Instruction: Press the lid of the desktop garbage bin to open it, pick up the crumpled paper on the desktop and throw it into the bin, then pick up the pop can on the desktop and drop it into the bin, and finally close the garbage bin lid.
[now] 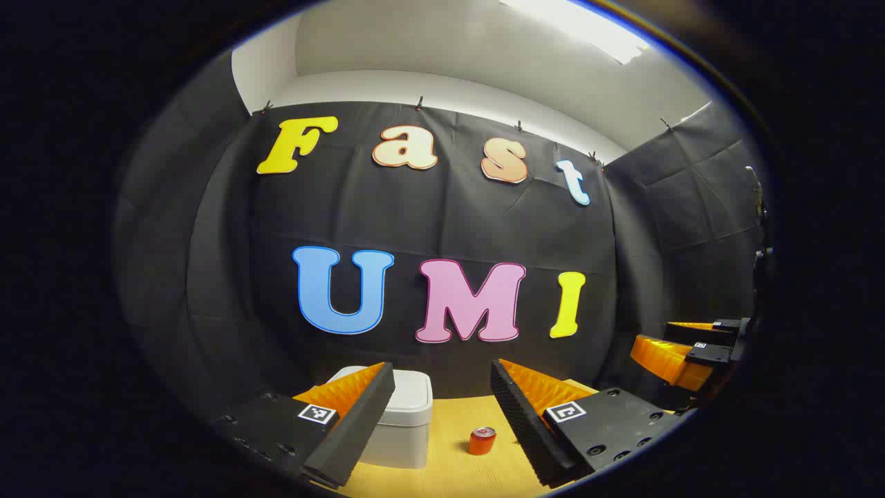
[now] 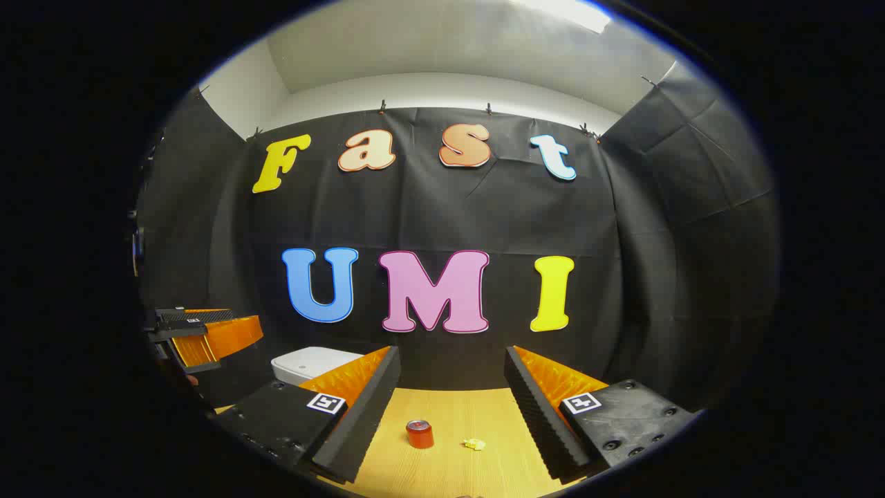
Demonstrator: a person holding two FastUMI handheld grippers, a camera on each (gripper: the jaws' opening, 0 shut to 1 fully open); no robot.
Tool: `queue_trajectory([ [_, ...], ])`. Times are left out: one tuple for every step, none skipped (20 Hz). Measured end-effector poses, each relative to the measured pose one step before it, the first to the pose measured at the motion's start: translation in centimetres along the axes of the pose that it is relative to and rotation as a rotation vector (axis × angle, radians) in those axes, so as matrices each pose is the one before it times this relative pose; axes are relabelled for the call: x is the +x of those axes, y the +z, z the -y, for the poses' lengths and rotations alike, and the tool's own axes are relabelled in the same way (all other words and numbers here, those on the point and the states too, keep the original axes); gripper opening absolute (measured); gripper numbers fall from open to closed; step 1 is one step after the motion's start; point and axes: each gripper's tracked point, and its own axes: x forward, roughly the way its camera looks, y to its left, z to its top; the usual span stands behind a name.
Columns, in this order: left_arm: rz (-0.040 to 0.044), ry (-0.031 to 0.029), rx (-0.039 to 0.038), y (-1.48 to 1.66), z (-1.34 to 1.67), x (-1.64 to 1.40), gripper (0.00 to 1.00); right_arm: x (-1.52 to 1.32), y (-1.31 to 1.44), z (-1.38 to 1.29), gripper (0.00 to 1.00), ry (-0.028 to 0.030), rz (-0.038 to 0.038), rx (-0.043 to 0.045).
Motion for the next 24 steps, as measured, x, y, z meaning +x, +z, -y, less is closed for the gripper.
queue_trajectory([
  [0.00128, -0.00392, 0.00225, 0.199, 0.09, 0.108, 0.94, -0.102, -0.012, -0.226, 0.97, 0.00574, 0.00007, -0.00275],
  [0.00157, -0.00338, 0.00349, 0.164, 0.076, 0.074, 0.94, 0.025, 0.122, -0.159, 0.98, 0.00659, 0.00275, -0.00526],
  [0.00405, -0.00474, 0.00808, 0.212, 0.084, 0.189, 0.94, 0.003, 0.182, -0.119, 0.98, 0.00752, 0.00684, -0.00882],
  [0.00414, 0.00054, 0.00133, 0.14, 0.016, -0.023, 0.94, -0.086, 0.206, -0.047, 0.98, 0.00098, 0.00518, -0.00172],
  [0.00352, -0.00013, -0.00334, 0.01, 0.036, 0.091, 0.94, 0.051, 0.094, 0.079, 0.98, -0.00025, 0.00261, 0.00091],
  [0.00138, 0.00016, -0.0051, 0.134, -0.015, 0.02, 0.94, 0.096, -0.04, -0.041, 0.98, -0.00015, -0.00006, 0.00076],
  [0.00076, -0.00123, -0.00447, -0.014, -0.003, 0.06, 0.94, 0.05, -0.04, 0.036, 0.98, -0.00046, -0.00043, -0.00042],
  [-0.00021, 0.00018, -0.00277, 0.015, 0.005, -0.112, 0.94, -0.005, 0.129, -0.019, 0.98, -0.00004, 0.0002, -0.00161],
  [-0.00017, 0.00253, -0.0014, -0.138, -0.128, 0.049, 0.94, -0.017, 0.11, 0.035, 0.98, -0.00002, 0.00351, -0.00275],
  [-0.00032, 0.0015, -0.0031, 0.066, -0.125, -0.021, 0.94, -0.027, 0.068, 0.032, 0.98, -0.00011, 0.00221, -0.00324],
  [0.00043, 0.00122, -0.00276, -0.039, -0.103, 0.031, 0.94, 0.034, 0.06, -0.117, 0.98, 0.00235, 0.00188, -0.00343],
  [-0.00051, 0.00361, -0.00032, 0.072, -0.131, 0.066, 0.94, -0.013, 0.056, -0.111, 0.98, 0.00144, 0.00162, -0.00361],
  [-0.00071, 0.00242, 0.00007, -0.129, -0.147, -0.074, 0.94, 0.027, -0.018, -0.13, 0.98, 0.00161, -0.00072, -0.0028],
  [-0.0017, 0.00101, -0.00076, -0.052, -0.156, 0.036, 0.94, -0.02, -0.142, -0.084, 0.97, 0.00102, -0.00077, -0.00263],
  [-0.00154, 0.00022, -0.00021, 0.099, -0.085, 0.097, 0.94, -0.026, -0.001, -0.056, 0.97, 0.00021, 0.00069, -0.00224],
  [-0.00087, -0.00076, 0.00048, -0.094, -0.064, -0.041, 0.94, -0.017, -0.038, -0.046, 0.98, -0.00058, -0.00006, -0.00165],
  [-0.0016, 0.00082, 0.00177, -0.171, -0.136, -0.076, 0.94, 0.019, -0.06, -0.008, 0.98, -0.00123, -0.00062, -0.00047],
  [-0.00199, 0.00126, 0.001, 0.0, -0.191, 0.122, 0.94, -0.025, -0.042, -0.082, 0.98, -0.00065, -0.00134, -0.00022],
  [-0.00217, 0.00175, -0.00079, -0.047, -0.13, 0.093, 0.94, 0.069, -0.041, -0.02, 0.98, -0.00126, -0.00159, -0.00112],
  [-0.0015, 0.00334, -0.0019, -0.148, -0.151, -0.004, 0.94, 0.037, -0.046, 0.072, 0.98, -0.00215, 0.00051, -0.00203],
  [-0.00064, 0.00463, -0.00228, 0.018, -0.167, 0.075, 0.94, 0.091, 0.093, 0.033, 0.98, -0.00217, 0.00132, -0.00247],
  [0.00131, 0.00515, -0.00173, 0.036, -0.303, 0.119, 0.94, 0.156, -0.086, 0.066, 0.98, -0.00233, 0.00069, -0.00308],
  [0.00356, 0.00549, 0.0001, 0.28, -0.31, 0.269, 0.94, 0.129, -0.003, 0.086, 0.98, -0.0033, 0.00127, -0.00294],
  [0.00252, 0.00689, 0.00196, 0.046, -0.367, 0.321, 0.94, 0.056, -0.04, 0.115, 0.98, -0.00344, 0.00069, -0.00243],
])
